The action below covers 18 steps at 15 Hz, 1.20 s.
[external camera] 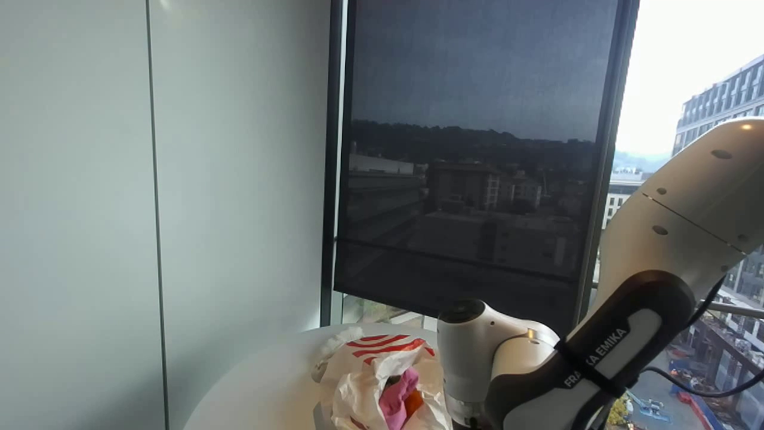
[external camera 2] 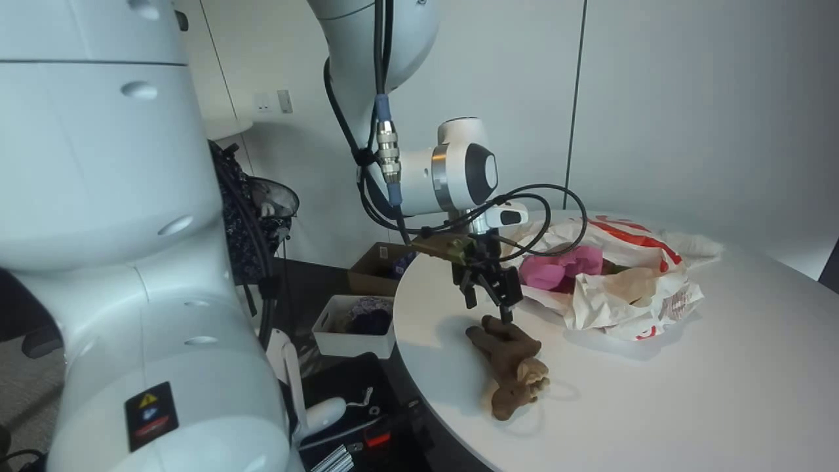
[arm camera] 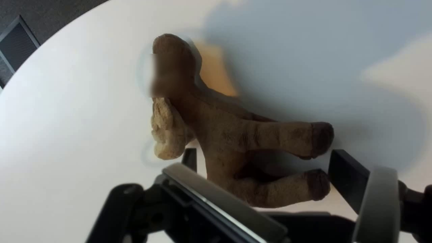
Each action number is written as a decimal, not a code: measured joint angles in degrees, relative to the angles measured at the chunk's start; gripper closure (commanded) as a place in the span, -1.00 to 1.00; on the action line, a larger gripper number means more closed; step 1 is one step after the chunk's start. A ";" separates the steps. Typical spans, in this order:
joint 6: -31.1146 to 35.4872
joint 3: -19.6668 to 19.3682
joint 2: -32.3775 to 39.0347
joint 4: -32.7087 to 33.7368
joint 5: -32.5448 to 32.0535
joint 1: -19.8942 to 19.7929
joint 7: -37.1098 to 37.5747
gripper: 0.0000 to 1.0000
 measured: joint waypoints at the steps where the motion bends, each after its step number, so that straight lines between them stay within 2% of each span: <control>1: 0.87 -0.31 0.02 -1.47 -0.19 0.00 -1.43 -1.00; 3: 2.99 -1.56 0.25 -3.66 -1.72 -0.01 -3.13 -1.00; 5: 5.39 -3.30 1.03 -4.59 -5.85 -0.02 -3.32 -1.00; 10: 11.10 -7.35 4.81 -3.52 -15.63 -0.07 -0.56 -1.00; 15: 16.62 -8.03 10.26 -0.94 -12.74 -0.35 5.16 -1.00; 18: 18.58 -8.42 12.45 0.55 -13.34 -0.04 8.98 -1.00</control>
